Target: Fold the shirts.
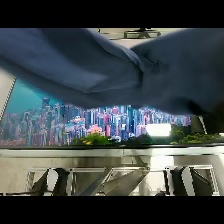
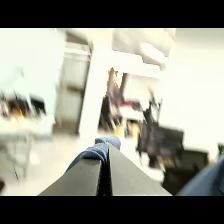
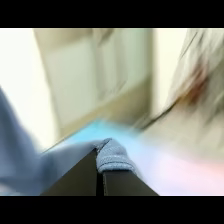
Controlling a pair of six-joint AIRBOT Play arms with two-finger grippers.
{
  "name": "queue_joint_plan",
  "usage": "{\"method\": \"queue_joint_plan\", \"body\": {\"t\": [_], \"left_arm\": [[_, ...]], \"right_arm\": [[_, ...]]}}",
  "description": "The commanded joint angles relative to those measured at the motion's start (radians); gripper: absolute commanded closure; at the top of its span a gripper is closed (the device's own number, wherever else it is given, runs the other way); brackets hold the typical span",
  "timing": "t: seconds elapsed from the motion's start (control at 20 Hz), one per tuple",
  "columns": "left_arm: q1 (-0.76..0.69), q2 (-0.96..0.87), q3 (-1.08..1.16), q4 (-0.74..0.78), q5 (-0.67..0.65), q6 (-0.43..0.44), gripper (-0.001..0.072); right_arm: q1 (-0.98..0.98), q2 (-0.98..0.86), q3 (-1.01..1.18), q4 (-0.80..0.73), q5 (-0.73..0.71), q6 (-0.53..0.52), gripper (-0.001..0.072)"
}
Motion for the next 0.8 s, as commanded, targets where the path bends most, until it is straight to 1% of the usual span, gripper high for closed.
{"method": "queue_joint_plan", "body": {"t": [0.0,0.05,0.1,0.15,0.2,0.25,0.3,0.35,0.45,0.5,0.55,0.6,0.65,0.75], "left_arm": [[0.201,0.015,0.078,-0.188,0.111,-0.09,0.0705],[0.183,-0.017,0.1,-0.112,0.096,-0.09,0.0705],[0.137,-0.056,0.132,0.02,0.066,-0.104,0.0704],[0.055,-0.095,0.162,0.162,0.04,-0.131,0.0691],[-0.077,-0.14,0.183,0.307,0.031,-0.146,0.0686],[-0.22,-0.183,0.189,0.431,0.047,-0.144,0.0686],[-0.349,-0.229,0.189,0.575,0.084,-0.144,0.0687],[-0.452,-0.277,0.189,0.718,0.113,-0.158,0.0687],[-0.615,-0.397,0.188,1.004,0.166,-0.259,0.0687],[-0.666,-0.462,0.188,1.126,0.177,-0.298,0.0687],[-0.704,-0.537,0.188,1.228,0.184,-0.318,0.0687],[-0.729,-0.615,0.188,1.3,0.193,-0.332,0.0687],[-0.739,-0.687,0.188,1.331,0.203,-0.336,0.0687],[-0.733,-0.829,0.188,1.338,0.261,-0.334,0.0687]], "right_arm": [[-0.074,0.004,0.233,-0.088,-0.096,0.048,0.0688],[-0.074,-0.005,0.225,-0.142,-0.091,0.084,0.0688],[-0.074,-0.027,0.21,-0.151,-0.07,0.095,0.0688],[-0.069,-0.061,0.181,-0.124,-0.047,0.095,0.0689],[-0.046,-0.094,0.142,-0.099,-0.032,0.081,0.0689],[0.002,-0.13,0.101,-0.104,-0.022,0.058,0.0689],[0.081,-0.175,0.054,-0.15,-0.015,0.032,0.0689],[0.172,-0.214,0.004,-0.232,-0.019,0.013,0.0689],[0.333,-0.303,-0.115,-0.467,-0.092,0.013,0.069],[0.39,-0.365,-0.176,-0.561,-0.145,0.013,0.0689],[0.422,-0.431,-0.225,-0.615,-0.187,0.013,0.069],[0.433,-0.504,-0.264,-0.649,-0.225,0.013,0.069],[0.436,-0.595,-0.28,-0.655,-0.262,0.012,0.069],[0.428,-0.776,-0.261,-0.635,-0.315,0.012,0.069]]}}
